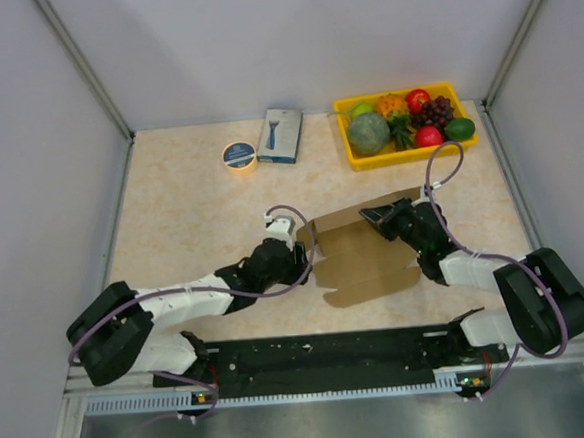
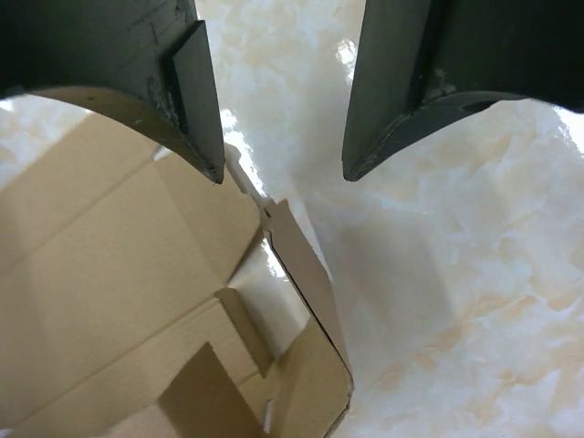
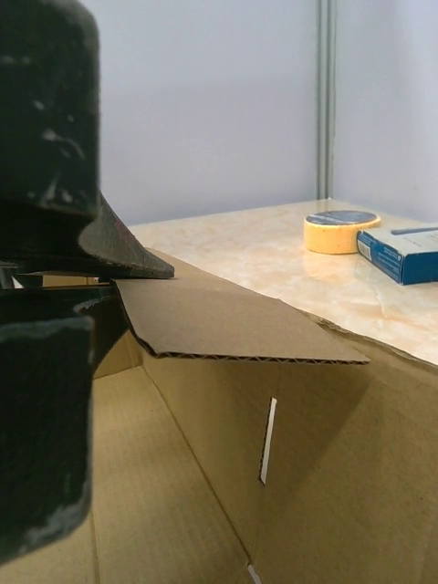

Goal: Fold the paper box

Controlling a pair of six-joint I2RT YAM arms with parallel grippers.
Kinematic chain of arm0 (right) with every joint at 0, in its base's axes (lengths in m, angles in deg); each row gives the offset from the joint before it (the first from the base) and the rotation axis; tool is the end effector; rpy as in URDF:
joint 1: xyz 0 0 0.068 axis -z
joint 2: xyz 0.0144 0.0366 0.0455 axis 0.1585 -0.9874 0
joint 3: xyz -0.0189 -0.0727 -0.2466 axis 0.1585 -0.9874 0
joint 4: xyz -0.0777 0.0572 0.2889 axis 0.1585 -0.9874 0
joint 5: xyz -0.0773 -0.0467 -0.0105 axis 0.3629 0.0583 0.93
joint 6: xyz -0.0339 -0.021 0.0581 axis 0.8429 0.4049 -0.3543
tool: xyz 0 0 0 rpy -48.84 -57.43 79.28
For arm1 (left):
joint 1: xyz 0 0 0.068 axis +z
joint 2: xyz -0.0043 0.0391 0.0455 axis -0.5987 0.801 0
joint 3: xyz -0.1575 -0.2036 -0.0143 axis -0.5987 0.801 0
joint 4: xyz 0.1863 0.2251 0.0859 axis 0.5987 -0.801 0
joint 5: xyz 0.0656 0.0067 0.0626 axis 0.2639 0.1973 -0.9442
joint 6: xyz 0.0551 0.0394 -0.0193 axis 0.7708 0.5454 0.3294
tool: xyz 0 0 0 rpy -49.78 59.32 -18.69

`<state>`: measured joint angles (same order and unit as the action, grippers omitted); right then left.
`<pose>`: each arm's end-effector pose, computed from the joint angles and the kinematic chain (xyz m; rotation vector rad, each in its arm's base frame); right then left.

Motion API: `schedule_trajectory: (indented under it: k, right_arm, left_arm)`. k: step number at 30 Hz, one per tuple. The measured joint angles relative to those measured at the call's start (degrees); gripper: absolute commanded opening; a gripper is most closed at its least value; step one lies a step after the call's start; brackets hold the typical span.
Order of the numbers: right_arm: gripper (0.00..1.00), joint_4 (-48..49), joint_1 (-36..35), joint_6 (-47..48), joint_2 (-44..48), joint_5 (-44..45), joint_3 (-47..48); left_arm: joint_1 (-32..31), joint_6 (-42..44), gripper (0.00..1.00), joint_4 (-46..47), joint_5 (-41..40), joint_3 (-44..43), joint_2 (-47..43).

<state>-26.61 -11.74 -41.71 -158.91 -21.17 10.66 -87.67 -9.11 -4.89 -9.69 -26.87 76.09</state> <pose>0.2736 0.1104 0.1073 0.8364 1.8675 1.1902 0.1984 -0.2310 0.1169 0.2473 2.2417 -0.6734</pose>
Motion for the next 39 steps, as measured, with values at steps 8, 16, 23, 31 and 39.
schedule_trajectory:
  k: [8, 16, 23, 31, 39]
  right_arm:
    - [0.03, -0.4, 0.0, 0.2, 0.6, 0.1, -0.8]
    - [0.0, 1.2, 0.0, 0.3, 0.6, 0.0, -2.4]
    - [0.0, 2.3, 0.2, 0.4, 0.3, 0.5, -2.7]
    - [0.0, 2.6, 0.5, 0.9, 0.3, 0.9, -3.0]
    - [0.0, 4.3, 0.8, -0.2, 0.3, 1.7, -5.4]
  left_arm:
    - [-3.9, -1.5, 0.74, -0.3, -12.0, -3.9, 8.5]
    - [-3.7, -0.8, 0.51, -1.0, -15.4, -4.6, 7.1]
    - [-3.3, 1.6, 0.14, -6.4, -11.0, -12.8, 9.9]
    - [-3.2, 2.2, 0.01, -13.6, -3.1, -19.9, 11.8]
    - [-3.1, 1.4, 0.09, -14.8, -0.4, -22.8, 14.7]
